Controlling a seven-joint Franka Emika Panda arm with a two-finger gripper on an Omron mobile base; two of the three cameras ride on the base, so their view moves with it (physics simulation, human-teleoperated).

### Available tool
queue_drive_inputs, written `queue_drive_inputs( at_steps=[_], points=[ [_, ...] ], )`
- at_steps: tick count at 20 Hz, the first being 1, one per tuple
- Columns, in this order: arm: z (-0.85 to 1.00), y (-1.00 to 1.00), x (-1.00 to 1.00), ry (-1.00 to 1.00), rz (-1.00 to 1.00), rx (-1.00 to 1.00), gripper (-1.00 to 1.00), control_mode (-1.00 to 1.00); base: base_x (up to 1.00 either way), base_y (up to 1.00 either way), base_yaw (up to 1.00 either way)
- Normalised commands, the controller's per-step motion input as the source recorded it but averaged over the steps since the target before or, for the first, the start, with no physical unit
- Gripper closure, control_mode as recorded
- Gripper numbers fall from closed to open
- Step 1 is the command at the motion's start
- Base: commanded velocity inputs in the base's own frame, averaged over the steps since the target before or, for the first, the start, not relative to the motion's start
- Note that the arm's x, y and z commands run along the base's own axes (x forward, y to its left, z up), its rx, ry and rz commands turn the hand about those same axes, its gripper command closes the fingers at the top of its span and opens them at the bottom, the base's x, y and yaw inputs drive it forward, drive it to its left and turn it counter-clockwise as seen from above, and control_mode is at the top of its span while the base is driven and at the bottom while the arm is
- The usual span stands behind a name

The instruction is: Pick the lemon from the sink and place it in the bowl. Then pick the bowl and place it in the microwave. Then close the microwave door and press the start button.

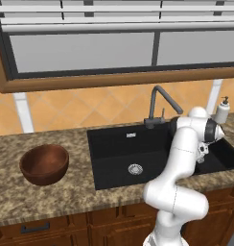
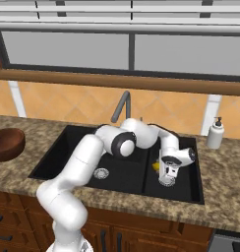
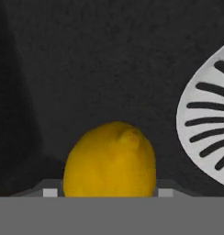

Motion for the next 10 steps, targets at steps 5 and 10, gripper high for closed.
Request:
queue_drive_inputs(
  at_steps=[5,10],
  points=[
    [0.3,0.0,-0.3,0.0,0.0,0.0,1.0,-1.0,0.0,0.0,0.0],
    [0.95,-0.03,-0.83,-0.24,0.08,-0.05,1.0,-1.0,0.0,0.0,0.0]
  ],
)
